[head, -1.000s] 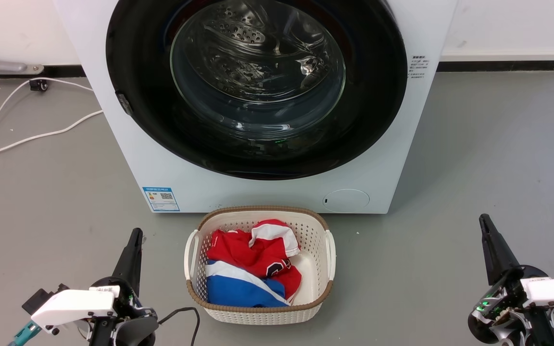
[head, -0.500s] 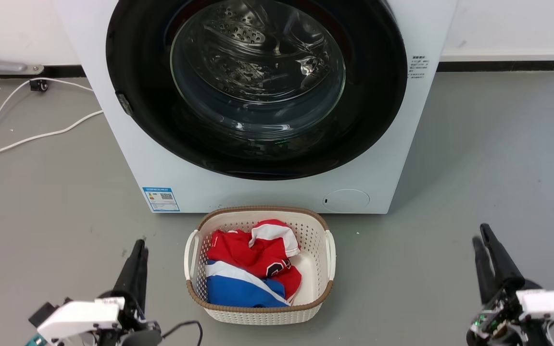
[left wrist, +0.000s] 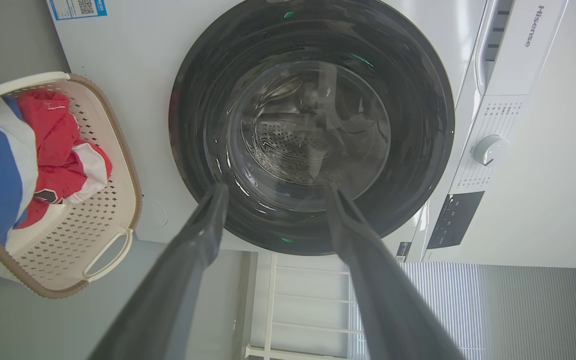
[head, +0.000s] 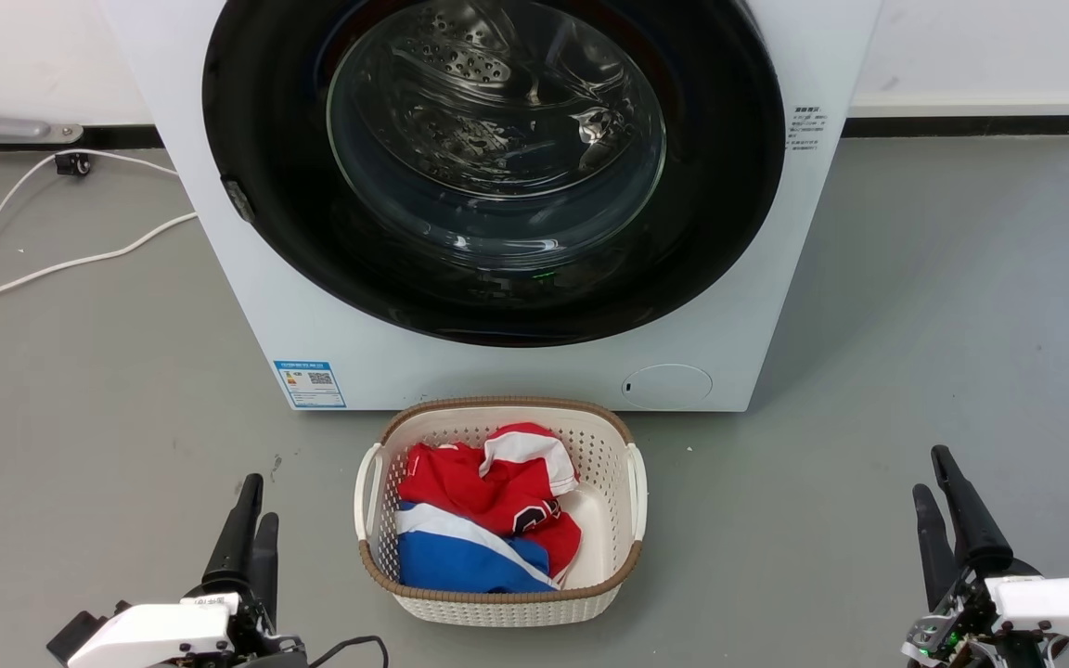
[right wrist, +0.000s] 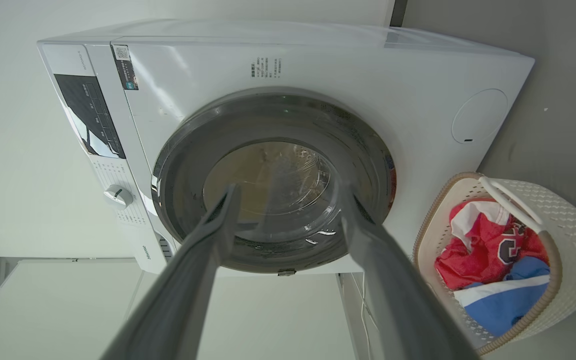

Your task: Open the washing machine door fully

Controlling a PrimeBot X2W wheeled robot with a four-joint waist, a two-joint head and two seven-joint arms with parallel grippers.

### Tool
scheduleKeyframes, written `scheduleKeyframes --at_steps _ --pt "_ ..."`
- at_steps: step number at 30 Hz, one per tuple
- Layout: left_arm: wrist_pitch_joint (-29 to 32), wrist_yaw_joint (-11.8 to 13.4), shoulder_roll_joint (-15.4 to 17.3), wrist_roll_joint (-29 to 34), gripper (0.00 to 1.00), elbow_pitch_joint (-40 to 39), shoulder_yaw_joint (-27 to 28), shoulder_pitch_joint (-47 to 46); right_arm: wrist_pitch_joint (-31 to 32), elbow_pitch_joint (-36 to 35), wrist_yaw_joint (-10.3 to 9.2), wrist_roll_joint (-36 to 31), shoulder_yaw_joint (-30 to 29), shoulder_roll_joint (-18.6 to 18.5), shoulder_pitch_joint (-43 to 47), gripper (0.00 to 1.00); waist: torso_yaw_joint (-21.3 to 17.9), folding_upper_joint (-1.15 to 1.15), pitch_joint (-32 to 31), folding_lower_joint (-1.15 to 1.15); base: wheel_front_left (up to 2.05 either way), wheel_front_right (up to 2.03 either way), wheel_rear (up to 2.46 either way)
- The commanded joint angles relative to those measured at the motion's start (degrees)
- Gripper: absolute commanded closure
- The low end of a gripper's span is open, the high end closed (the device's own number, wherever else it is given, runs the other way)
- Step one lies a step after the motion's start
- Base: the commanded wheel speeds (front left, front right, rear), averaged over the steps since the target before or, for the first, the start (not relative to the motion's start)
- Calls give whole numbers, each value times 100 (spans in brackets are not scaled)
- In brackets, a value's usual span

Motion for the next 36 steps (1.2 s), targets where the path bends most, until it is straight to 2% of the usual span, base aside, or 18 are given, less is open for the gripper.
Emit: scheduleKeyframes --at_steps 1,6,10,21,27,28,36 --pt "-96 -3 14 58 0 -74 26 -37 -84 -77 1 -120 8 -6 -45 0 -3 0 1 0 0 0 0" --pt "-222 -4 15 410 0 -9 91 -34 -212 -13 1 -390 -24 -6 -65 0 -14 0 7 0 0 0 0" --pt "-319 -5 16 751 0 -22 160 -18 -310 -15 1 -938 -72 -6 -96 0 -23 0 14 0 0 0 0" --pt "-564 -6 18 1743 0 -432 491 -1 -557 -591 1 -2776 -21 -6 -100 0 -31 0 49 0 0 0 0" --pt "-685 21 18 2684 0 -808 497 74 -680 -828 1 -3612 71 -6 -97 0 -23 0 70 0 0 0 0" --pt "-685 21 18 2684 0 -808 497 74 -680 -828 1 -3612 71 -6 -97 0 -23 0 70 0 0 0 0" --pt "-837 647 20 4164 0 -1482 52 185 -834 -1119 1 -4867 227 -5 -83 0 -33 0 98 0 0 0 0"
